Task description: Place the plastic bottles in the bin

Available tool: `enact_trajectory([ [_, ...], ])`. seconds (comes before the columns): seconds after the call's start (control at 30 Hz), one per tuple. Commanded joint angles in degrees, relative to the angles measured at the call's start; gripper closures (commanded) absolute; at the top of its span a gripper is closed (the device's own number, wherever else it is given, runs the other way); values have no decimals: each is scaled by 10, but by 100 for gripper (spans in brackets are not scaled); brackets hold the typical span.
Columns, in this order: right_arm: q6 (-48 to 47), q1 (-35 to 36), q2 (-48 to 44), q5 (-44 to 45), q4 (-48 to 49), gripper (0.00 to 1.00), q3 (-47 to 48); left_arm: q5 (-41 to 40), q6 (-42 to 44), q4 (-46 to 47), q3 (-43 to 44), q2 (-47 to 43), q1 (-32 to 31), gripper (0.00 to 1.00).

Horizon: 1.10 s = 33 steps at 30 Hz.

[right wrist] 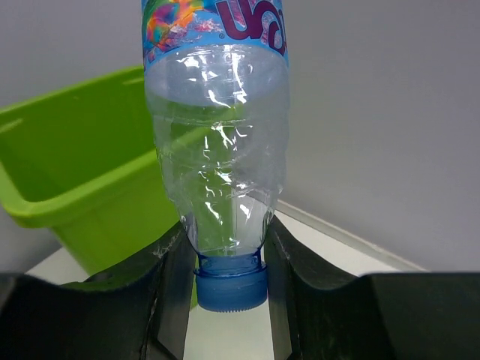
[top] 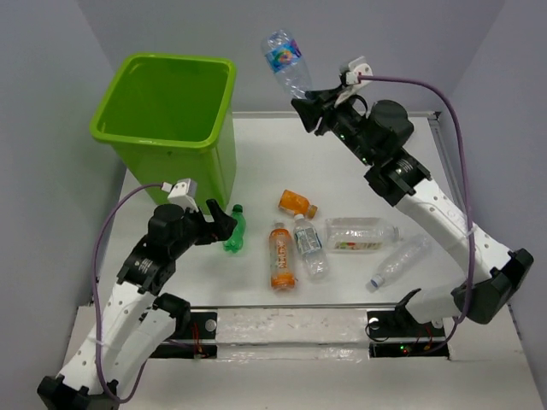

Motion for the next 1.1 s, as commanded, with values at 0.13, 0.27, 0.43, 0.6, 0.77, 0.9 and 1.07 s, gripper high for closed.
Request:
enact_trajectory([
  [0.13,-69,133,220,-23,-150,99,322,-131,-35,-9,31,131,-76,1],
  [0.27,-68,149,311,-2,-165,99,464,-180,-43,-6,31,181,-114,1],
  [0.43,-75,168,405,0,-177,99,576,-210,-47,1,28,203,-118,1],
  [0.6,-97,191,488,41,-184,75,669,-226,-53,16,22,245,-125,1],
  [0.77,-93,196,459,38,-164,13,624,-221,-58,45,12,275,-127,1],
  [0.9,-84,196,388,28,-150,11,533,-221,-63,61,12,298,-129,1],
  [1.07,-26,196,157,22,-84,13,261,-220,-62,80,9,313,-130,1],
])
